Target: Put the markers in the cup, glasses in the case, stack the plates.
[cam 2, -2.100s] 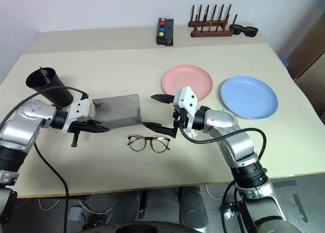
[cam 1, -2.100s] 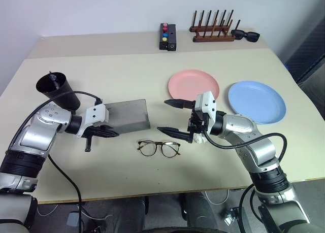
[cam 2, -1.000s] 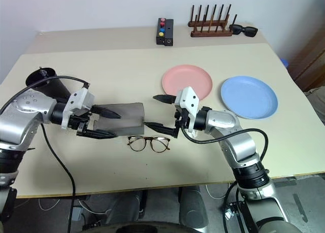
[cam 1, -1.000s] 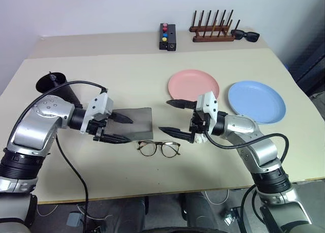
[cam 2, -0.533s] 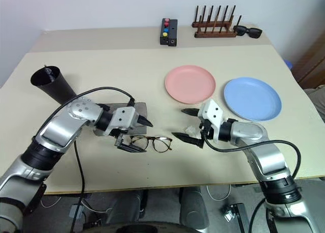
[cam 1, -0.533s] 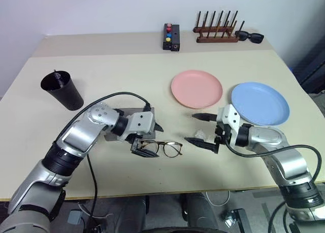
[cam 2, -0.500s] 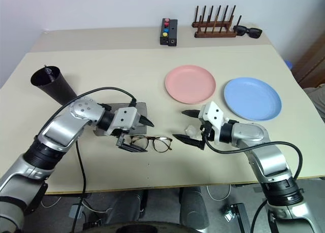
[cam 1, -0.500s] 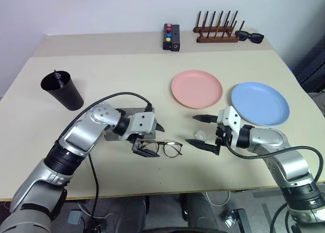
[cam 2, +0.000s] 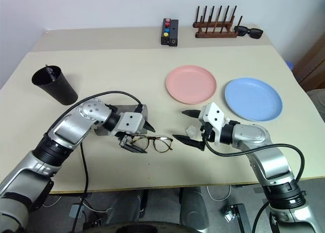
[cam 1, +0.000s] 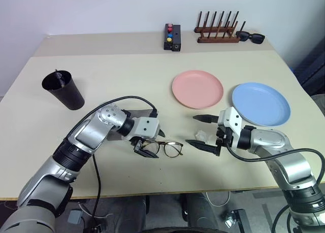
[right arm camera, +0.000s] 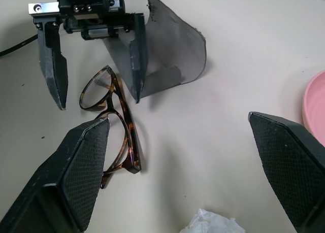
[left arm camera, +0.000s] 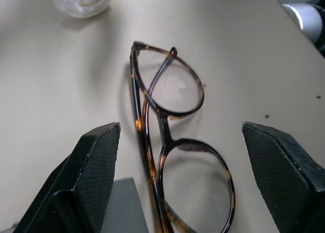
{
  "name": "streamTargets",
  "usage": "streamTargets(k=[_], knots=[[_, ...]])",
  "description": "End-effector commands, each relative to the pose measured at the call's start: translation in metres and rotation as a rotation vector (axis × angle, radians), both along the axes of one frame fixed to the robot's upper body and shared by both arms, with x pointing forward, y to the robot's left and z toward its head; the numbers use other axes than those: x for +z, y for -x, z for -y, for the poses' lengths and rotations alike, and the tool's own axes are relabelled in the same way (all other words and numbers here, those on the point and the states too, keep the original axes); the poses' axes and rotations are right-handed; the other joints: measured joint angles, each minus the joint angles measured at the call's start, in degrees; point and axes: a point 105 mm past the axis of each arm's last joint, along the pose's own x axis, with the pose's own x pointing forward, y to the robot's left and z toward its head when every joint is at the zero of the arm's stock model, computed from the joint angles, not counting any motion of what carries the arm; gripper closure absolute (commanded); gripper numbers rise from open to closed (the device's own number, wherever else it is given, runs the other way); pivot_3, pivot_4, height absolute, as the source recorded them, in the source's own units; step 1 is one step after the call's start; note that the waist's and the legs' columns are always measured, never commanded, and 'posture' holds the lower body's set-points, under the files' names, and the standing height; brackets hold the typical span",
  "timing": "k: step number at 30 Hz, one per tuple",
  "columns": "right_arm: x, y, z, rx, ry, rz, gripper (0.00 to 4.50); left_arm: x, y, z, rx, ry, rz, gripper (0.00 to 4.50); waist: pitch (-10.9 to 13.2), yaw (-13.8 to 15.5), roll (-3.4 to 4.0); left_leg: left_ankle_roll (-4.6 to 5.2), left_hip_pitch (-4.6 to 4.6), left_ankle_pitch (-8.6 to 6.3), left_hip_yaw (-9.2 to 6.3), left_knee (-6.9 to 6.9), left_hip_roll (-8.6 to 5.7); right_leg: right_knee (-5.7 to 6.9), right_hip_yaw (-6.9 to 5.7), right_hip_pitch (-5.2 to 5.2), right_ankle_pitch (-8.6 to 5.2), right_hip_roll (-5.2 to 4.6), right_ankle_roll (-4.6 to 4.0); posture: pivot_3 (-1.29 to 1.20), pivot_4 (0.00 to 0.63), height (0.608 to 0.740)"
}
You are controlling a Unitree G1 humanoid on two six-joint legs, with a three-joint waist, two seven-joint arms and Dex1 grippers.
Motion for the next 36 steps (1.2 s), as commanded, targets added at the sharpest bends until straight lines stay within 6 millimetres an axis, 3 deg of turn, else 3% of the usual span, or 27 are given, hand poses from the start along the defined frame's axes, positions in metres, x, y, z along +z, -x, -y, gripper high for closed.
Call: streamTargets(k=[1, 4, 34, 36], knots=[[0.0128, 0.0009, -0.0005, 0.004, -0.007, 0.063, 0.00, 0.0040, 0.0007, 0.0030, -0.015, 0.006, 0.003, 2.46, 0.0, 0.0, 0.00, 0.00, 0.00, 0.00, 0.00, 0.00, 0.00, 0.00, 0.00, 0.00, 0.00, 0.00, 0.00, 0.00, 0.150, 0.734], [0.0131, 0.0004, -0.0007, 0.004, -0.006, 0.066, 0.00, 0.0028, 0.0019, 0.0028, -0.021, 0.000, 0.005, 3.96, 0.0, -0.1, 0.00, 0.00, 0.01, 0.00, 0.00, -0.01, 0.00, 0.00, 0.00, 0.00, 0.00, 0.00, 0.00, 0.00, 0.150, 0.734], [0.0091, -0.0013, 0.0003, -0.008, -0.004, 0.086, 0.00, -0.0023, 0.0031, 0.0057, -0.033, -0.031, 0.032, 3.96, 0.0, 0.0, 0.00, 0.00, 0.03, 0.00, 0.00, 0.00, 0.00, -0.02, 0.00, 0.05, 0.00, 0.00, 0.01, 0.00, 0.150, 0.734], [0.0089, -0.0014, 0.0003, -0.008, -0.004, 0.087, 0.00, -0.0019, 0.0019, 0.0067, -0.028, -0.029, 0.043, 3.14, 0.0, 0.0, 0.00, 0.00, 0.03, 0.00, 0.00, 0.00, 0.00, -0.02, 0.00, 0.06, 0.00, 0.00, 0.01, 0.00, 0.150, 0.734]])
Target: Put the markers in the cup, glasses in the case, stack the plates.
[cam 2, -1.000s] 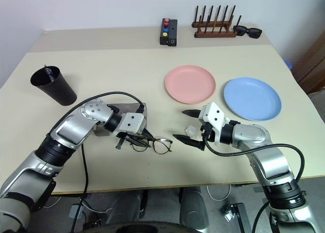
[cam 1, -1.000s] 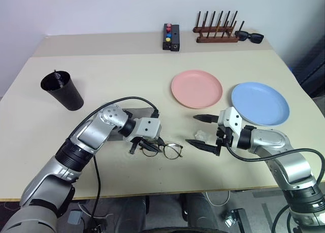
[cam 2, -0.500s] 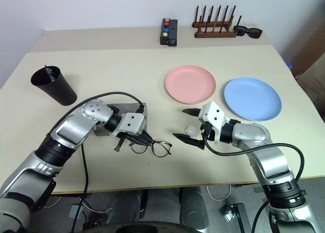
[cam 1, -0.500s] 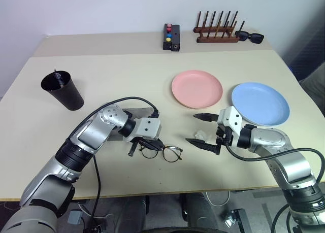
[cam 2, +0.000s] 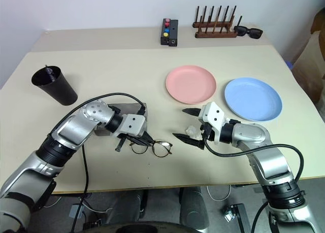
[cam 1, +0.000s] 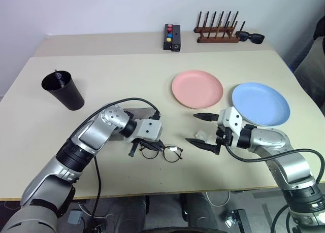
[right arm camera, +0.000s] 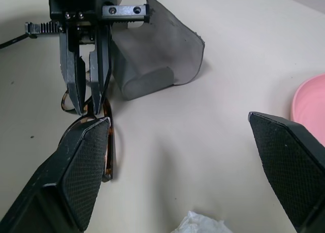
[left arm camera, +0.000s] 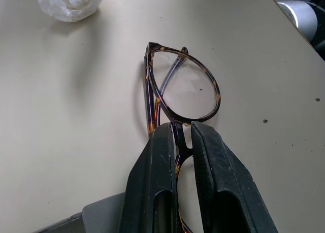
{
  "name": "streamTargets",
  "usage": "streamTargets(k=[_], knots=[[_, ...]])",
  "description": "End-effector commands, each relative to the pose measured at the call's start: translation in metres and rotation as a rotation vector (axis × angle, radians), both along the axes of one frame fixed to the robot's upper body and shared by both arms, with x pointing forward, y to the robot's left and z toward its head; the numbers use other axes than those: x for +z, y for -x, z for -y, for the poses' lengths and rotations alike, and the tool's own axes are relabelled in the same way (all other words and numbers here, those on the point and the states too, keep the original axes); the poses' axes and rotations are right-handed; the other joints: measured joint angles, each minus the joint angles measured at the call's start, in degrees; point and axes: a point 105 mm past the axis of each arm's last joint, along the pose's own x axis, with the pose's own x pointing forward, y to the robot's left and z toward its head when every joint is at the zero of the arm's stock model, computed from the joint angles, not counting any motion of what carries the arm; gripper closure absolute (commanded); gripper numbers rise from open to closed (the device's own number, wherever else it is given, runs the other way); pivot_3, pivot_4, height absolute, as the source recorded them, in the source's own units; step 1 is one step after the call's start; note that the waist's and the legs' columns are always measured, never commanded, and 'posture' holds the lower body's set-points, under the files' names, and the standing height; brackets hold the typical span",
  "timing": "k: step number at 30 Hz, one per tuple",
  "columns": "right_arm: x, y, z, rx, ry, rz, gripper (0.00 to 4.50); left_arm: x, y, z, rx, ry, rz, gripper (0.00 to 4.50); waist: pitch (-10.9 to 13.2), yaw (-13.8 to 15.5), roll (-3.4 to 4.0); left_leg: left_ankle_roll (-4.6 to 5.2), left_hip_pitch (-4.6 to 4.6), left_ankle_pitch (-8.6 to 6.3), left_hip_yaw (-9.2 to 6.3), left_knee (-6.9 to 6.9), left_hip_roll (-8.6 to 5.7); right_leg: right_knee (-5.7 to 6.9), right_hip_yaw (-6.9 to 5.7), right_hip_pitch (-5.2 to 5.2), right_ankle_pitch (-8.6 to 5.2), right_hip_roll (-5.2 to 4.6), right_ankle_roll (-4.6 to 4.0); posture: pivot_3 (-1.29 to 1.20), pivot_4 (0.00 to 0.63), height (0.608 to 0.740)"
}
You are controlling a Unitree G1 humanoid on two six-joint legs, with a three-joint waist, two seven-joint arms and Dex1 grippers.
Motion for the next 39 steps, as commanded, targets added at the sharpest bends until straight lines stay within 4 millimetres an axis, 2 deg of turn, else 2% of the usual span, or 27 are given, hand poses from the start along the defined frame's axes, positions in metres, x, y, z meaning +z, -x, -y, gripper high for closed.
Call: streamTargets(k=[1, 9, 11, 14, 17, 21, 26, 27, 29, 31, 34, 39], knots=[[0.008, 0.000, 0.000, 0.003, -0.018, 0.044, 0.00, 0.003, 0.001, 0.004, -0.016, 0.000, 0.033, 2.72, 0.0, 0.0, 0.00, 0.00, 0.00, 0.00, 0.00, 0.01, 0.00, 0.00, 0.00, 0.00, 0.00, 0.00, 0.00, 0.00, 0.150, 0.734], [0.007, -0.004, 0.000, 0.003, -0.018, 0.045, 0.00, 0.003, 0.002, 0.005, -0.024, 0.001, 0.025, 2.72, 0.0, 0.0, 0.00, 0.00, 0.01, 0.00, 0.00, 0.00, 0.00, 0.01, 0.00, 0.00, 0.00, 0.00, 0.00, 0.00, 0.150, 0.734], [0.009, -0.005, -0.001, 0.004, -0.018, 0.048, 0.00, 0.004, 0.003, 0.005, -0.023, 0.008, 0.010, 3.22, 0.0, 0.0, 0.00, 0.00, 0.01, 0.00, 0.00, 0.01, 0.00, 0.01, 0.00, 0.00, 0.00, 0.00, 0.00, 0.00, 0.150, 0.734], [0.012, -0.005, -0.002, 0.005, -0.018, 0.054, 0.00, 0.004, 0.003, 0.004, -0.024, 0.006, 0.005, 4.44, 0.0, 0.0, 0.07, 0.00, 0.03, 0.00, 0.00, 0.00, 0.00, 0.00, 0.00, 0.03, 0.00, 0.00, 0.00, 0.00, 0.150, 0.734], [0.013, -0.005, -0.002, 0.002, -0.016, 0.059, 0.00, 0.006, 0.002, 0.004, -0.012, 0.019, 0.000, 4.48, -0.1, 0.2, 0.12, 0.01, 0.20, 0.00, -0.04, 0.04, -0.02, -0.15, -0.03, 0.36, -0.06, -0.01, -0.10, 0.00, 0.150, 0.734], [0.015, -0.008, 0.006, -0.015, -0.004, 0.069, 0.00, 0.019, 0.002, 0.004, 0.000, 0.081, -0.032, 4.48, -0.1, 0.1, 0.13, 0.01, 0.22, -0.01, -0.07, 0.10, -0.01, -0.22, -0.08, 0.45, -0.11, -0.01, -0.19, 0.00, 0.150, 0.734], [0.022, -0.015, 0.015, -0.041, 0.008, 0.083, 0.00, 0.046, 0.000, 0.002, 0.023, 0.184, -0.052, 4.48, -0.1, 0.0, 0.12, 0.02, 0.20, -0.01, -0.08, 0.09, -0.01, -0.22, -0.08, 0.42, -0.09, -0.01, -0.16, 0.00, 0.150, 0.734], [0.023, -0.015, 0.017, -0.042, 0.009, 0.083, 0.00, 0.062, 0.000, -0.001, 0.032, 0.235, -0.057, 4.48, -0.1, 0.0, 0.12, 0.03, 0.20, -0.01, -0.09, 0.08, -0.01, -0.22, -0.08, 0.42, -0.08, -0.01, -0.14, 0.00, 0.150, 0.734], [0.026, -0.014, 0.018, -0.034, 0.009, 0.077, 0.00, 0.084, 0.001, -0.009, 0.050, 0.299, -0.052, 4.48, 0.0, -0.2, 0.09, 0.03, 0.17, -0.02, -0.08, 0.07, -0.01, -0.22, -0.09, 0.37, -0.04, -0.01, -0.07, 0.00, 0.150, 0.734], [0.026, -0.011, 0.014, -0.011, -0.001, 0.062, 0.00, 0.093, -0.002, -0.024, 0.089, 0.306, -0.021, 4.48, 0.0, -0.3, 0.09, 0.04, 0.15, -0.02, -0.09, 0.04, 0.00, -0.20, -0.09, 0.32, 0.00, -0.01, 0.01, 0.00, 0.150, 0.734], [0.025, -0.006, 0.004, 0.023, -0.017, 0.048, 0.00, 0.095, -0.011, -0.052, 0.179, 0.252, 0.045, 4.48, 0.0, -0.5, 0.11, 0.04, 0.19, -0.02, -0.07, -0.01, 0.01, -0.20, -0.08, 0.32, 0.00, 0.00, 0.01, 0.00, 0.150, 0.734], [0.025, -0.004, -0.011, 0.058, -0.042, 0.043, 0.00, 0.086, -0.020, -0.094, 0.305, 0.147, 0.088, 4.48, 0.0, -0.2, 0.11, 0.04, 0.17, -0.02, -0.07, 0.02, 0.01, -0.22, -0.09, 0.33, -0.02, 0.00, -0.04, 0.00, 0.150, 0.734]])
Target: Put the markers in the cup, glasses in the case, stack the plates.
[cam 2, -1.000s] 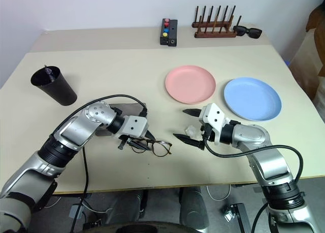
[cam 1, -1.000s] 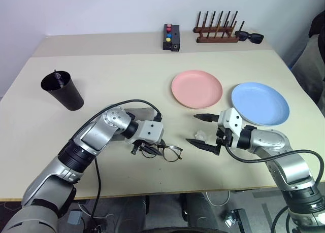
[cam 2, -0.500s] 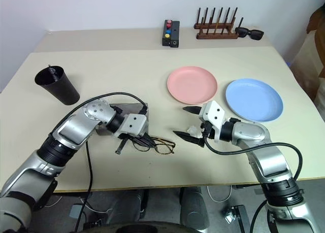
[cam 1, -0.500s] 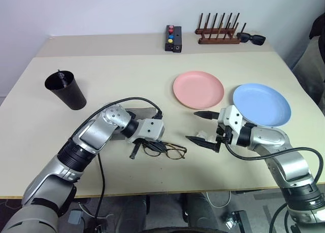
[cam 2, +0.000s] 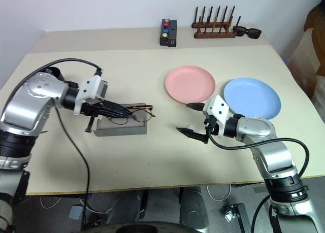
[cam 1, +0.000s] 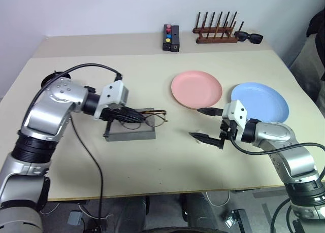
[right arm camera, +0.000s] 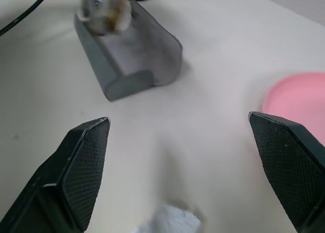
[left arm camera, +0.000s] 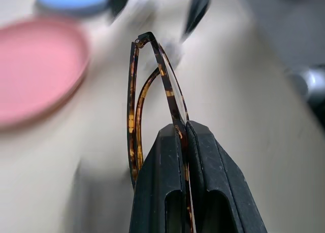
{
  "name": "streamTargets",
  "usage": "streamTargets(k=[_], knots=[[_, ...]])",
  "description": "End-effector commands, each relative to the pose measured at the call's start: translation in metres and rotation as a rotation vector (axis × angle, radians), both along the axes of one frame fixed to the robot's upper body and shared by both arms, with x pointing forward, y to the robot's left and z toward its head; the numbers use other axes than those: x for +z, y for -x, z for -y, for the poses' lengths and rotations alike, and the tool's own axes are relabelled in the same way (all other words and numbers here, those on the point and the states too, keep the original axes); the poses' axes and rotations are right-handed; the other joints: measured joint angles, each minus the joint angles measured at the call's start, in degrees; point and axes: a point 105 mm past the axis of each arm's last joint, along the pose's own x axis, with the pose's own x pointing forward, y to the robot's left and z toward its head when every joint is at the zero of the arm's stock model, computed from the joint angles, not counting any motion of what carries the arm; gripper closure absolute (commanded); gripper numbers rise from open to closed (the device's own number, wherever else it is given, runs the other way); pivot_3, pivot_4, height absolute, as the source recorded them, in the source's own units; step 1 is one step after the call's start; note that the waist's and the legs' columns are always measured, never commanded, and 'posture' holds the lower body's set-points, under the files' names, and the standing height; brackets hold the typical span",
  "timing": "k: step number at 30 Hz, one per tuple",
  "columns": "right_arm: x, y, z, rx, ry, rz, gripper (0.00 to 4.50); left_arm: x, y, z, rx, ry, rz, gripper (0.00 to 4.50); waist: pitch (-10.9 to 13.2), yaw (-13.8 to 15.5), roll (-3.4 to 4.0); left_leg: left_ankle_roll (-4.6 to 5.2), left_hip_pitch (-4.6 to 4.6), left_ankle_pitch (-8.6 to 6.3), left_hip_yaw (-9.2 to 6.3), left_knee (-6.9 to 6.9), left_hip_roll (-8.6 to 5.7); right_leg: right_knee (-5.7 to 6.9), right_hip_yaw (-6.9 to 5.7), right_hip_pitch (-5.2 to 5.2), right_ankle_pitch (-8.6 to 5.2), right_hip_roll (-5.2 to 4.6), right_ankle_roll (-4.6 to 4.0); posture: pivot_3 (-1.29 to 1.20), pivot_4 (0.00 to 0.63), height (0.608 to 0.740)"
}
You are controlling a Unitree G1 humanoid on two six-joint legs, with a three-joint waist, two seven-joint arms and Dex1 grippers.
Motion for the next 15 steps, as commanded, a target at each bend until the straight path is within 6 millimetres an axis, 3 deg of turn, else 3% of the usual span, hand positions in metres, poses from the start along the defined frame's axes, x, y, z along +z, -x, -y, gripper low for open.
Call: streamTargets(k=[1, 7, 15], knots=[[0.012, 0.004, -0.014, 0.052, -0.031, 0.044, 0.00, 0.001, -0.003, -0.022, 0.056, -0.049, 0.041, 4.48, 0.0, 0.1, 0.01, 0.00, -0.02, 0.00, 0.01, 0.00, 0.00, -0.01, 0.01, -0.01, -0.03, 0.00, -0.06, 0.00, 0.150, 0.734], [0.011, 0.006, -0.024, 0.086, -0.048, 0.037, 0.00, -0.020, -0.014, -0.033, 0.132, -0.100, 0.046, 4.48, 0.0, 0.3, 0.00, 0.00, -0.05, 0.00, 0.00, 0.02, -0.01, -0.03, 0.00, 0.00, -0.07, 0.00, -0.13, 0.00, 0.150, 0.734], [0.008, 0.009, -0.030, 0.106, -0.062, 0.031, 0.00, -0.035, -0.016, -0.023, 0.107, -0.081, -0.013, 4.48, 0.0, 0.0, 0.00, 0.00, -0.04, 0.00, 0.01, 0.00, -0.01, 0.00, 0.00, -0.03, 0.02, 0.00, 0.03, 0.00, 0.150, 0.734]])
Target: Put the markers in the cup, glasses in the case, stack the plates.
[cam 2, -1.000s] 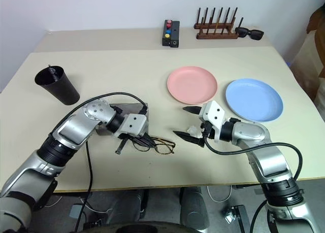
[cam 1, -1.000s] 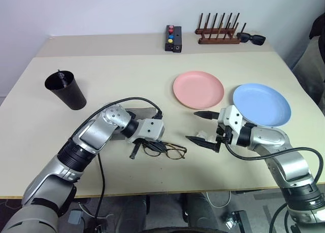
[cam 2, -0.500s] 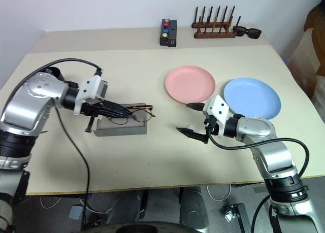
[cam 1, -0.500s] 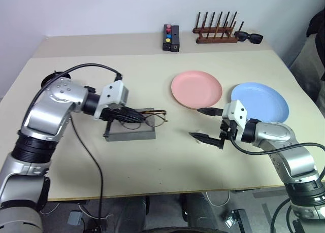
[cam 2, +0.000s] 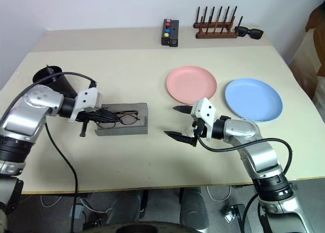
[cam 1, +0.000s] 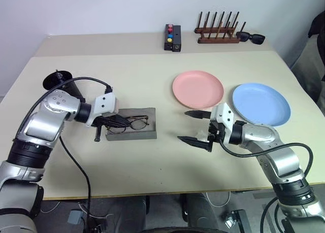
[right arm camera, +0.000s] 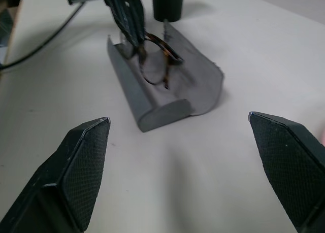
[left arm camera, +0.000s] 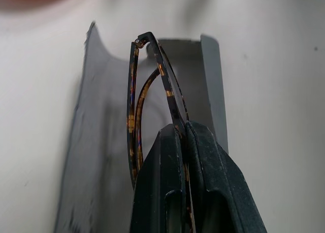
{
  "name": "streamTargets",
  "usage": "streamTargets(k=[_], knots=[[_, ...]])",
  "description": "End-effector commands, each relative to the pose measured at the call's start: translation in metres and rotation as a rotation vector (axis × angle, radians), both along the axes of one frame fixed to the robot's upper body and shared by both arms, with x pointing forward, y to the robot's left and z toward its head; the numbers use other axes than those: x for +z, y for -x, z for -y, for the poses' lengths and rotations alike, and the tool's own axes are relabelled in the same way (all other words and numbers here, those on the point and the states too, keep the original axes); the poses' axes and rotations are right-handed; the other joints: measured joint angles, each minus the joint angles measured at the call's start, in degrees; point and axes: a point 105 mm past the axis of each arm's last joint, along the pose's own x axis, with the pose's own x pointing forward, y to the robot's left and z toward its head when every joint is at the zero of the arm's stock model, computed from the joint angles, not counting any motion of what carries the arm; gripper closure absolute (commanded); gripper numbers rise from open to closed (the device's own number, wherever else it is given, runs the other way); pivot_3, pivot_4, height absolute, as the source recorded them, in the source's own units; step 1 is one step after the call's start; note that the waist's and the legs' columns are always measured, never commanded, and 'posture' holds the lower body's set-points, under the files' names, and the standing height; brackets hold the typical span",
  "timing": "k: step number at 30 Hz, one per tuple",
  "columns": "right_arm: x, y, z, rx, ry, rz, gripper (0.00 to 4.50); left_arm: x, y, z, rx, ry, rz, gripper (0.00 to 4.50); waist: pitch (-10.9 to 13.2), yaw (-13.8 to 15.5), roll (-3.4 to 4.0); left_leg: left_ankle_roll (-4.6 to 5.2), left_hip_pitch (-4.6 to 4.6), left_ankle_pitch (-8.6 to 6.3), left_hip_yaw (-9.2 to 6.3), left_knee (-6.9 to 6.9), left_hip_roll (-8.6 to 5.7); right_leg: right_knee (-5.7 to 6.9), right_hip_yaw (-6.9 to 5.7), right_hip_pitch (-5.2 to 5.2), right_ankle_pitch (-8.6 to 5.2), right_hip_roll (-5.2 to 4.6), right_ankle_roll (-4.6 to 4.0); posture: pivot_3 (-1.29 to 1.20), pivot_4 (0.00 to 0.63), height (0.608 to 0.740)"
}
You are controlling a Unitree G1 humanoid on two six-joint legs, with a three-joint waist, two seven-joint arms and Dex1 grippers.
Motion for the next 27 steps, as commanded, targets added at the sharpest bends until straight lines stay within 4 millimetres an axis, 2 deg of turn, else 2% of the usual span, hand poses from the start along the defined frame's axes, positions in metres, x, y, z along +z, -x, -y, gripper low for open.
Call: streamTargets(k=[1, 10, 16, 19, 21, 27], knots=[[0.013, 0.005, -0.004, 0.028, -0.016, 0.052, 0.00, 0.002, -0.001, 0.001, -0.015, -0.002, -0.003, 4.48, 0.0, -0.1, 0.00, 0.00, 0.00, 0.00, 0.00, 0.00, 0.00, 0.00, 0.00, -0.01, 0.00, 0.00, 0.00, 0.00, 0.150, 0.734], [0.011, 0.006, -0.004, 0.022, -0.019, 0.051, 0.00, -0.008, 0.003, -0.001, -0.050, -0.020, -0.080, 4.48, 0.0, 0.0, 0.00, 0.00, 0.00, 0.00, 0.00, 0.00, 0.00, 0.01, 0.00, -0.01, 0.00, 0.00, 0.00, 0.00, 0.150, 0.734], [0.011, 0.006, -0.003, 0.017, -0.020, 0.053, 0.00, -0.008, -0.002, 0.001, -0.040, -0.013, -0.081, 4.48, 0.0, 0.0, 0.00, 0.00, 0.00, 0.00, 0.00, 0.00, 0.00, 0.01, 0.00, -0.01, 0.00, 0.00, 0.00, 0.00, 0.150, 0.734], [0.011, 0.007, -0.003, 0.016, -0.018, 0.052, 0.00, -0.006, -0.005, 0.002, -0.034, -0.010, -0.057, 3.47, 0.0, 0.0, 0.00, 0.00, 0.00, 0.00, 0.00, 0.00, 0.00, 0.01, 0.00, -0.01, 0.00, 0.00, 0.00, 0.00, 0.150, 0.734], [0.010, 0.006, -0.003, 0.015, -0.017, 0.051, 0.00, -0.003, -0.006, 0.003, -0.029, 0.002, -0.045, 2.57, 0.0, 0.0, 0.00, 0.00, 0.00, 0.00, 0.00, 0.01, 0.00, 0.02, 0.00, -0.01, 0.00, 0.00, 0.01, 0.00, 0.150, 0.734], [0.010, 0.006, -0.003, 0.017, -0.014, 0.050, 0.00, 0.011, -0.007, 0.006, -0.027, 0.062, -0.024, 2.57, 0.0, 0.0, 0.00, 0.00, 0.00, 0.00, 0.00, 0.00, 0.00, 0.02, 0.00, -0.01, 0.01, 0.00, 0.01, 0.00, 0.150, 0.734]])
